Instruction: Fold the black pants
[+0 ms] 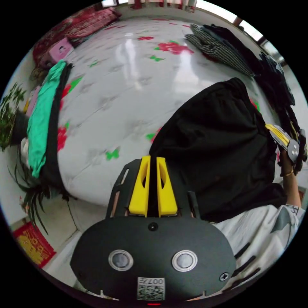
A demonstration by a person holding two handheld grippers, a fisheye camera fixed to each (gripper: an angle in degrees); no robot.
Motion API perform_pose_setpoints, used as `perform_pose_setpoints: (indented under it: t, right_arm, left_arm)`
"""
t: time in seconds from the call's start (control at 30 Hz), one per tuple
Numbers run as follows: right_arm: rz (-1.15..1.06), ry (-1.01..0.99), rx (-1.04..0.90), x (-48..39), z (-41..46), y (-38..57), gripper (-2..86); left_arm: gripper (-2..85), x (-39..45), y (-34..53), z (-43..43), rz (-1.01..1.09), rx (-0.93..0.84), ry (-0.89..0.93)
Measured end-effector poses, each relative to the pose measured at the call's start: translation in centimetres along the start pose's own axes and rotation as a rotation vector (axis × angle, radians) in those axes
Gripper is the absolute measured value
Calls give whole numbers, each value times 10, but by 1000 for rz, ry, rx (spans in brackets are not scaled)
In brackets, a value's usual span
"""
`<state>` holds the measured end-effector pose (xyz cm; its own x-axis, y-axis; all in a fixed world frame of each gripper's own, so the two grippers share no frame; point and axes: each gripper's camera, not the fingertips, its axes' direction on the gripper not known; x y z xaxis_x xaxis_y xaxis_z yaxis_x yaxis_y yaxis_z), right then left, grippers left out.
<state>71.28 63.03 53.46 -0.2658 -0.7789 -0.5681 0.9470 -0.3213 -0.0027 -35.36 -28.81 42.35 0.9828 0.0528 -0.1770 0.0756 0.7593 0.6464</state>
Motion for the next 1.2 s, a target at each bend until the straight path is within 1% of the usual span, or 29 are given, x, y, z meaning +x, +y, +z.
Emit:
perform_pose_setpoints:
  t: [0.03,0.13,0.2,0.27,0.33,0.4,0.43,0.47,0.5,0.57,0.6,0.67,0.7,0.77,0.87,0.9,0.93,0.97,1.0,1.03,1.1,1.13,1.17,1.2]
  right_arm:
    - [33,3,-8,11,-1,10,7]
    - [183,44,-93,63,0,64,4]
    - [327,68,-156,109,2,107,3]
    - [435,121,-218,146,6,136,4]
    - [545,164,-302,184,14,167,6]
    - [763,87,-374,238,19,208,9]
    - [821,64,-366,250,17,217,10]
    - [905,15,-321,268,8,233,12]
    - [936,-1,-256,278,-3,243,14]
    - [922,43,-162,281,-24,250,19]
    - [890,37,-98,280,-35,250,22]
    - [821,-18,-40,278,-42,245,26]
    - [778,-35,-41,277,-41,238,27]
    - [719,-42,-57,277,-34,226,28]
    - [647,-64,-120,282,-11,203,27]
    - [613,-79,-145,284,-2,193,25]
    - [595,-75,-161,284,3,189,24]
    - [558,-30,-198,282,11,182,21]
    - [500,30,-177,279,11,179,17]
    - [467,46,-180,277,12,178,15]
    - [330,113,-184,275,13,177,6]
    - [300,133,-187,276,13,177,4]
    - [245,192,-202,281,17,177,2]
    - [226,241,-237,293,25,177,1]
  left_arm:
    - [24,20,-22,6,56,-2,29]
    - [25,96,-79,14,256,55,34]
    - [26,147,-116,14,366,87,40]
    - [16,221,-160,12,525,119,110]
    - [0,271,-179,2,605,165,169]
    - [-5,303,-186,-12,607,209,211]
    - [-7,313,-183,-24,580,246,233]
    - [-8,314,-173,-34,573,287,254]
    - [-8,311,-166,-38,579,306,263]
    - [-9,279,-130,-44,560,362,204]
    - [-9,266,-121,-42,535,358,175]
    - [-9,198,-81,-27,371,293,35]
    - [-9,179,-71,-23,311,265,-3]
    - [-6,104,-32,-6,38,129,-115]
    - [-1,48,9,8,-185,28,-172]
    - [0,43,13,13,-204,7,-184]
    - [-1,37,16,26,-217,-51,-210]
    - [-5,42,17,25,-168,5,-223]
    - [-6,44,16,26,-155,17,-244]
    - [-8,49,7,28,-127,5,-295]
    - [-9,56,-16,34,-70,-19,-395]
    - [-9,59,-35,39,-25,-19,-472]
    - [-9,59,-56,42,17,-1,-543]
    - [-9,57,-69,43,34,4,-572]
